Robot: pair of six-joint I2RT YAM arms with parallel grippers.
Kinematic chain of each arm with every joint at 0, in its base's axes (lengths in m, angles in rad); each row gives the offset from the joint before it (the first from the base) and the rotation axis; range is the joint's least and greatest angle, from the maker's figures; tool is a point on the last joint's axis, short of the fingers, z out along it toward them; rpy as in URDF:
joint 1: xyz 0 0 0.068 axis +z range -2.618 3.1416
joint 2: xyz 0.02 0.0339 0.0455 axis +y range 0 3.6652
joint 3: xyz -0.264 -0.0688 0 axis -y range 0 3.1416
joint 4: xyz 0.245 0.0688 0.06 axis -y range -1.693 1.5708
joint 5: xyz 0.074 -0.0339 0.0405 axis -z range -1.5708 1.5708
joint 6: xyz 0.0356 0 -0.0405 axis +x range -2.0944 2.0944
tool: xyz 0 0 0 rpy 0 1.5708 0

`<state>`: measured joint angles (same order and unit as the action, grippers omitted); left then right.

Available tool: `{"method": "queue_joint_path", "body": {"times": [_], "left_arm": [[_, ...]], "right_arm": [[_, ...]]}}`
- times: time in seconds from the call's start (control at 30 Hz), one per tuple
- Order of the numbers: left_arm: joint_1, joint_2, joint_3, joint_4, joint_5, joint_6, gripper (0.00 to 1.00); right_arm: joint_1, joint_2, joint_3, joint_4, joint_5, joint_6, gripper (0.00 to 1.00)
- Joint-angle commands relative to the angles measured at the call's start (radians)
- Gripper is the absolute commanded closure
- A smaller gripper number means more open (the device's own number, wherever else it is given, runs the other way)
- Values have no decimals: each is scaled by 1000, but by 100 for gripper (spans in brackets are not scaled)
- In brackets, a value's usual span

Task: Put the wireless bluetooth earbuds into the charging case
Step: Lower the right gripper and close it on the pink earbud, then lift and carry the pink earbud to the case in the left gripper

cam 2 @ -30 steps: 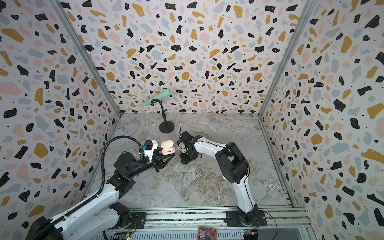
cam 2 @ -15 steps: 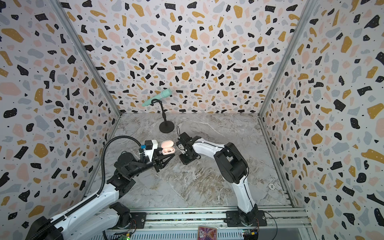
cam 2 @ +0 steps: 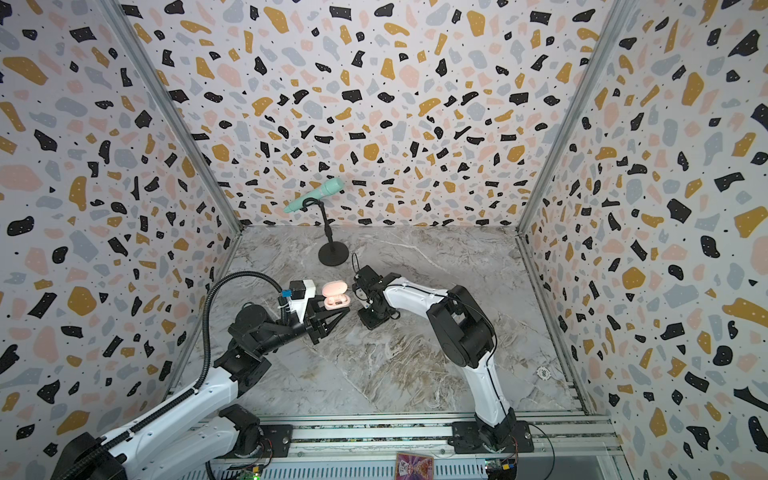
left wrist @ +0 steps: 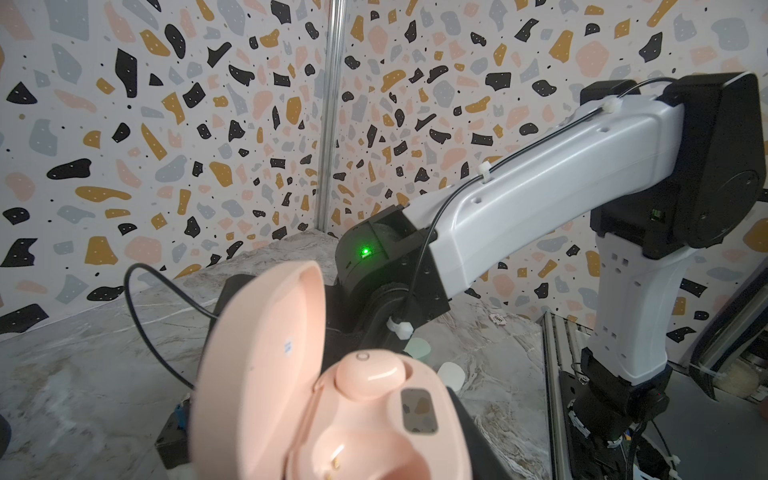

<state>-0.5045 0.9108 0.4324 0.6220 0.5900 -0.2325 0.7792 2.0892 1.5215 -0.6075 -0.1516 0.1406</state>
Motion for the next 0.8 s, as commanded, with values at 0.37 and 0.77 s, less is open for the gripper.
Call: {"method": "queue_joint_path", "body": {"times": [0.37,0.77], "left_arm": [[1,66,0,142,53,-23,66],[-94,217,93,165,69,90,66]], "right_arm": [[-158,-388,-259,79,-126,98,89],[-308,-748,-276,32,-375,176,88]]}}
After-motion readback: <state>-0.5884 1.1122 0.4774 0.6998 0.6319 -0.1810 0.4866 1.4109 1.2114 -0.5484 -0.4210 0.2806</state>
